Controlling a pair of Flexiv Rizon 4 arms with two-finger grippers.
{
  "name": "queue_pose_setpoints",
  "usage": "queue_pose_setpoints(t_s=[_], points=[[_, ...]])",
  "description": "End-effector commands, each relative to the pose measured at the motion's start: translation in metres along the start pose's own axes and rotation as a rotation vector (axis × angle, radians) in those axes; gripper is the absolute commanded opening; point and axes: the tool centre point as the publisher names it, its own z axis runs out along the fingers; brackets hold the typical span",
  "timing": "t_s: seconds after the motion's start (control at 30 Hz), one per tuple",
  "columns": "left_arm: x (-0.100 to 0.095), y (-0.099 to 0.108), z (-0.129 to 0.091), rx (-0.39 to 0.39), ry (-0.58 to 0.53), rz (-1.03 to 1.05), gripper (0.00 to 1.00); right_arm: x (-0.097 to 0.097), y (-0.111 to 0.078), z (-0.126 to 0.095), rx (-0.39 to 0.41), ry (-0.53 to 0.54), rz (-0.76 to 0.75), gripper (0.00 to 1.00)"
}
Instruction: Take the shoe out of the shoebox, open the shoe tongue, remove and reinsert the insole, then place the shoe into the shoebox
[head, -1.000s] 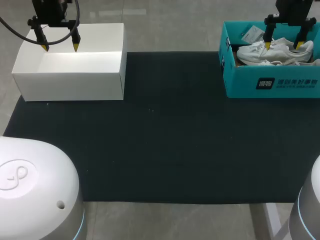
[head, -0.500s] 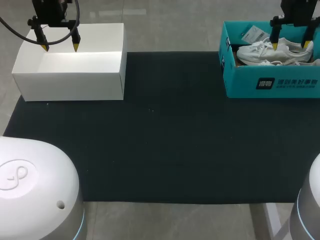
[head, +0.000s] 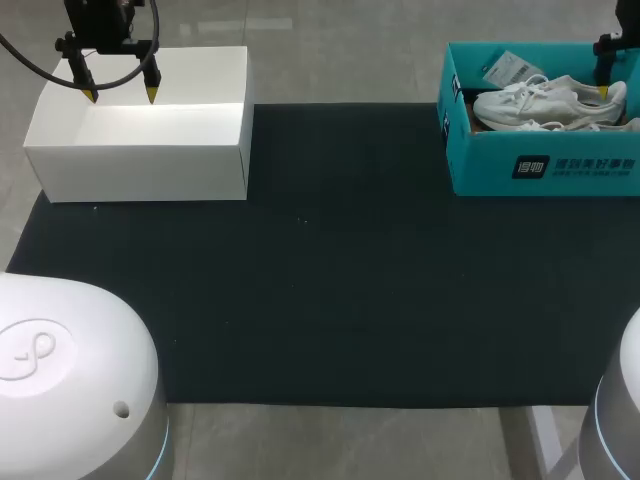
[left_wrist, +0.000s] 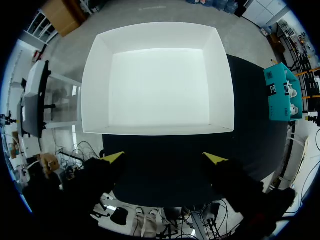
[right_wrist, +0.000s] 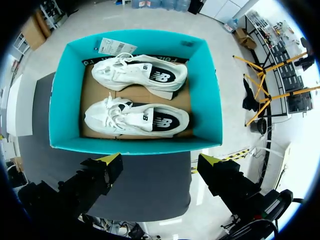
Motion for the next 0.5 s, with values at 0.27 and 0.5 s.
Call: queue_pose_setpoints(t_s=[0.27, 0.5], points=[[-0.0002, 0.0000, 0.0000, 0.000, 0.000, 0.000, 1.00, 0.0033, 0.0039, -0.0017, 0.009, -0.010, 0.001, 1.00], [-0.0002, 0.0000, 0.0000, 0.000, 0.000, 0.000, 1.00, -0.0054, 0.0102, -0.0018, -0.015, 0.010, 0.025, 1.00]])
